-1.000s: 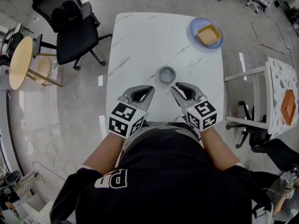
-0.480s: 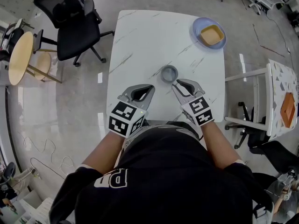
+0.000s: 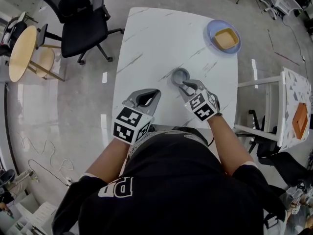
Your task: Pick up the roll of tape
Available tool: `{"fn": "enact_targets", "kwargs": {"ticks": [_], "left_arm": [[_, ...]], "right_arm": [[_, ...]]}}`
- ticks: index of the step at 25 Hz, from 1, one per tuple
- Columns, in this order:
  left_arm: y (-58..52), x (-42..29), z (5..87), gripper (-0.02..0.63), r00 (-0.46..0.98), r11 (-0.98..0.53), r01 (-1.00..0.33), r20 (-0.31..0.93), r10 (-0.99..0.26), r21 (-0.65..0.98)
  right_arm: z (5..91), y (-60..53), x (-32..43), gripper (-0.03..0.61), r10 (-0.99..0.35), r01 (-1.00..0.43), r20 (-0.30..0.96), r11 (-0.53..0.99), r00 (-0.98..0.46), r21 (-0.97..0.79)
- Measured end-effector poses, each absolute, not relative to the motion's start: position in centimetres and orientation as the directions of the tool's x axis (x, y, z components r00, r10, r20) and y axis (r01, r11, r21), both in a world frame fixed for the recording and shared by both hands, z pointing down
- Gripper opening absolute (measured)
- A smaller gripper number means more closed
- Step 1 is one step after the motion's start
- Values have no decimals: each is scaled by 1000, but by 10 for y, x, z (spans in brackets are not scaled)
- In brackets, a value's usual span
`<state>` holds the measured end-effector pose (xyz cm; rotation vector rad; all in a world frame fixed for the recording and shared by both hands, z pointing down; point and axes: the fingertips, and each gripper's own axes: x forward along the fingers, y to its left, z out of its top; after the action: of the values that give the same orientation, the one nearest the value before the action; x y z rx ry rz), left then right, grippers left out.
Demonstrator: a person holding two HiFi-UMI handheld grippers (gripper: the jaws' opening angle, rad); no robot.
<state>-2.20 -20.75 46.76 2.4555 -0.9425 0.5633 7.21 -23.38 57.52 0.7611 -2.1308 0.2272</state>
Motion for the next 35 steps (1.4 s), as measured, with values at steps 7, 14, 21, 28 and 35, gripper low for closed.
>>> {"fn": "enact_targets", "kwargs": {"ticks": [7, 14, 21, 28, 35], "left_arm": [[-204, -28, 469, 59, 669, -653, -714, 520, -531, 252], [-202, -39, 473, 59, 657, -634, -729, 525, -541, 259], [-203, -47, 474, 60, 646, -617, -741, 528, -551, 264], [-204, -52, 475, 60, 638, -603, -751, 530, -558, 269], [-203, -54, 479, 59, 634, -591, -757, 535, -559, 278]], "right_arm": [[599, -244, 68, 64, -388, -538, 818, 835, -424, 118], [630, -249, 64, 64, -336, -506, 861, 855, -381, 109], [653, -251, 62, 64, -291, -481, 893, 871, -342, 100], [674, -253, 62, 64, -248, -467, 919, 881, -307, 82], [687, -253, 59, 64, -215, -445, 933, 893, -290, 67]]}}
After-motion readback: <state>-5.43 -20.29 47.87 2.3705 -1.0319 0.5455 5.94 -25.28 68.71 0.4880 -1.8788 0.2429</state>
